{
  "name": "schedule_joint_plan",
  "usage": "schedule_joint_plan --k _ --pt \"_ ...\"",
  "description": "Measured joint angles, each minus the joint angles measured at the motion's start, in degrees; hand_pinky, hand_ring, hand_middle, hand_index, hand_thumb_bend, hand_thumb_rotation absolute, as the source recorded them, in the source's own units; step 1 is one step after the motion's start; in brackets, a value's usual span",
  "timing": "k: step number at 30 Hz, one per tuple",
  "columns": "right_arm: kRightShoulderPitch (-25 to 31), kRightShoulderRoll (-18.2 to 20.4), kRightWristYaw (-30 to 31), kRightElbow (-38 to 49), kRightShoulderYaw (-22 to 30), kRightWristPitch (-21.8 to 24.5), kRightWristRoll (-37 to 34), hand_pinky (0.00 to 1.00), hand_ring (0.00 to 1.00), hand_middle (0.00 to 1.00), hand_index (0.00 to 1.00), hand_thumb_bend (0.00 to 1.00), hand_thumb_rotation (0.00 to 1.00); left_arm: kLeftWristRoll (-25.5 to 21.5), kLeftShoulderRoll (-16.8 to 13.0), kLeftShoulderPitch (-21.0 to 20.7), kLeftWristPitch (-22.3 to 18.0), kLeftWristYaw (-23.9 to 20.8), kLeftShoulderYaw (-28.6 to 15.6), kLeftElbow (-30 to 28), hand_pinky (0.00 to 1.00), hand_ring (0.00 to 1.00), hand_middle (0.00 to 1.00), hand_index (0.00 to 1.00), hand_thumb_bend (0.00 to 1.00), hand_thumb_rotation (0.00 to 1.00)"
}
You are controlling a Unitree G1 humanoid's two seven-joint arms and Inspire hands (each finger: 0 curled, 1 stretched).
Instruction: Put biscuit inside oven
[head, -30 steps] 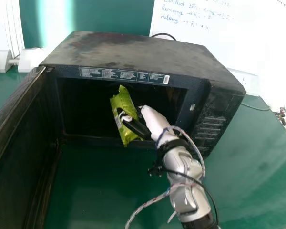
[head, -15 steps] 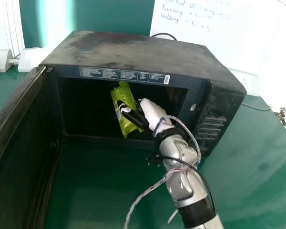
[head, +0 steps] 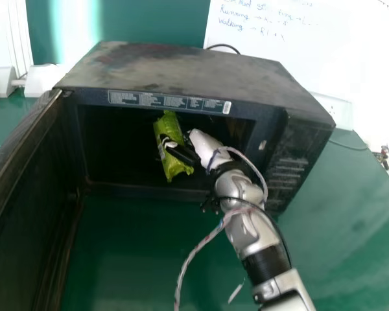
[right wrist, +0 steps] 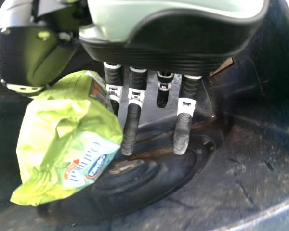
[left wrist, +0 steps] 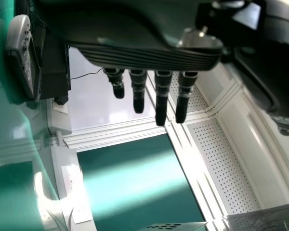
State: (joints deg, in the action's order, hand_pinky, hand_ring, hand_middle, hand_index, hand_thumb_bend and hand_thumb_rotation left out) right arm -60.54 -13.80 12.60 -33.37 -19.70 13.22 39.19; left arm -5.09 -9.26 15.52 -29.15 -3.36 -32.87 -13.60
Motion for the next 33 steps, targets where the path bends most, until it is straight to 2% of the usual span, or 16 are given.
schedule_joint_plan --k 2,9,16,20,24,29,33 --pt "-1.3 0.2 -1.0 -2.2 0.0 -0.6 -0.3 0.37 0.47 0.49 0.47 0.49 0.34 0.0 0.2 0.2 0.0 0.0 0.0 -0.4 1.00 0.95 0.88 0.88 0.99 1.00" --pt "-4.9 0.4 -2.5 -8.3 -1.0 -1.8 -0.4 0.42 0.51 0.53 0.55 0.51 0.41 0.0 0.7 1.1 0.0 0.0 0.0 -2.0 1.00 0.95 0.88 0.87 0.99 1.00" --pt "-7.6 0.7 -3.5 -12.4 -1.5 -3.9 -0.5 0.47 0.55 0.55 0.53 0.51 0.39 0.0 1.5 1.7 0.0 0.0 0.1 -2.7 1.00 0.95 0.87 0.87 0.98 1.00" --pt "-8.8 1.0 -4.1 -14.9 -2.1 -4.1 -0.5 0.45 0.53 0.54 0.52 0.50 0.40 -0.1 1.8 2.0 0.0 0.0 0.1 -3.4 1.00 0.95 0.88 0.87 0.98 1.00" --pt "-9.9 1.6 -4.4 -17.3 -2.4 -4.8 -0.6 0.46 0.55 0.54 0.51 0.50 0.37 -0.1 1.9 2.3 0.0 0.0 0.1 -3.7 1.00 0.95 0.88 0.87 0.99 1.00" --pt "-11.9 1.9 -5.3 -20.3 -3.6 -5.9 -0.3 0.50 0.59 0.59 0.55 0.47 0.42 -0.3 2.0 2.9 0.0 0.2 0.1 -4.0 1.00 0.96 0.87 0.87 0.99 1.00" --pt "-13.6 2.1 -5.5 -22.8 -4.4 -6.1 -0.2 0.53 0.62 0.63 0.57 0.48 0.41 -0.6 2.2 3.3 0.0 0.3 0.1 -4.4 1.00 0.96 0.88 0.87 1.00 1.00"
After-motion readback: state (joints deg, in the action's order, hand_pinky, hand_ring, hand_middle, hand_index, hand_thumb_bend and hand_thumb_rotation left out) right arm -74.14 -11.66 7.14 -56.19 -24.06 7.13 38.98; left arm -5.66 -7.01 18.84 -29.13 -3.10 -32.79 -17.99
